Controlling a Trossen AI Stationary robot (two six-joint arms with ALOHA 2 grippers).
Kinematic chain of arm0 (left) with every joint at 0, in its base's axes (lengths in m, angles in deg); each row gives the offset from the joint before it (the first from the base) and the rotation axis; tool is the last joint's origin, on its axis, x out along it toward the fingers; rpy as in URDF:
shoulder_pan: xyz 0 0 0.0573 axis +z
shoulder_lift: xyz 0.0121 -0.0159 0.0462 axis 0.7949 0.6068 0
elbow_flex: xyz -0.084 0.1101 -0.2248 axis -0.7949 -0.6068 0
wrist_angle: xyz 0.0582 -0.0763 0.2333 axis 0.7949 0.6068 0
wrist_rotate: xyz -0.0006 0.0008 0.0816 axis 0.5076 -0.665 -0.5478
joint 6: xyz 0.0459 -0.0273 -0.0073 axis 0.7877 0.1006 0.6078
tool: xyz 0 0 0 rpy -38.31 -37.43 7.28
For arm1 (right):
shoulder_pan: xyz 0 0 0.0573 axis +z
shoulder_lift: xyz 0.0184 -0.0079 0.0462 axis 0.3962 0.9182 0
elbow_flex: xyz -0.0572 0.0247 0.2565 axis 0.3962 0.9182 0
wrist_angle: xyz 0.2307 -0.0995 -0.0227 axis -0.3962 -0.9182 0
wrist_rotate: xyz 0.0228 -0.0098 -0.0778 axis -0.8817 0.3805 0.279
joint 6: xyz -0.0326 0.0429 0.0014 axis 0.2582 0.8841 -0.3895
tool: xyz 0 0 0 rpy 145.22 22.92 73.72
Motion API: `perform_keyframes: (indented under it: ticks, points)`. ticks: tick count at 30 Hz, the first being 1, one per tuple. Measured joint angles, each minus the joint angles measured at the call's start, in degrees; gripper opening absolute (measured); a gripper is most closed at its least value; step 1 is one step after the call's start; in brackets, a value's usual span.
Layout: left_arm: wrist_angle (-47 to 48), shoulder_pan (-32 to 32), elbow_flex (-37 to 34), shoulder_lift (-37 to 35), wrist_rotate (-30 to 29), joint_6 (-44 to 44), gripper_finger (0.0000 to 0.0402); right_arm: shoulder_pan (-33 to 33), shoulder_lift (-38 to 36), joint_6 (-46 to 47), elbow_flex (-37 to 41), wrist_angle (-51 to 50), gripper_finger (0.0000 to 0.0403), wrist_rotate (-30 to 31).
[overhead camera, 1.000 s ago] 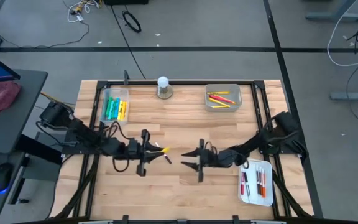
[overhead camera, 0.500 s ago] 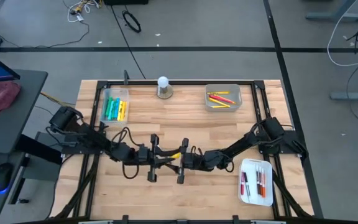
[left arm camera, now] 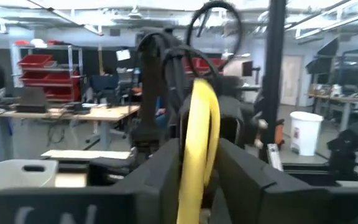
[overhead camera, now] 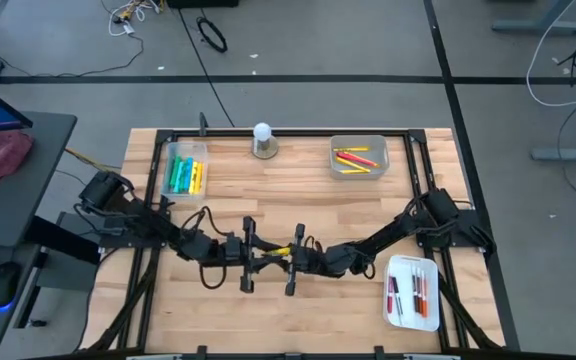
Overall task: Pick & Place Markers
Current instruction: Put the yellow pen into the gray bin
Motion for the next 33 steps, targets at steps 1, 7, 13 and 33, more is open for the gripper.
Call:
perform_keyframes:
  ticks: [1,7,13,33]
  points:
    - [0.4,0.1,0.0,0.0,-0.4,0.0,0.0122,0.3,0.0,0.9,0.0,-1.7,0.0029,2.0]
    - [5.1,0.0,0.0,0.0,-2.4,-0.1,0.0196,5.1,-6.0,6.8,0.2,-25.2,0.002,15.8]
    - [15.6,0.1,0.0,0.0,-5.4,-2.5,0.0236,10.4,-19.2,34.6,0.2,-63.4,0.0018,18.7]
    - [25.5,1.2,0.0,0.0,-8.1,-7.7,0.0215,-9.2,-45.7,59.3,-2.7,-149.2,0.0018,-3.4]
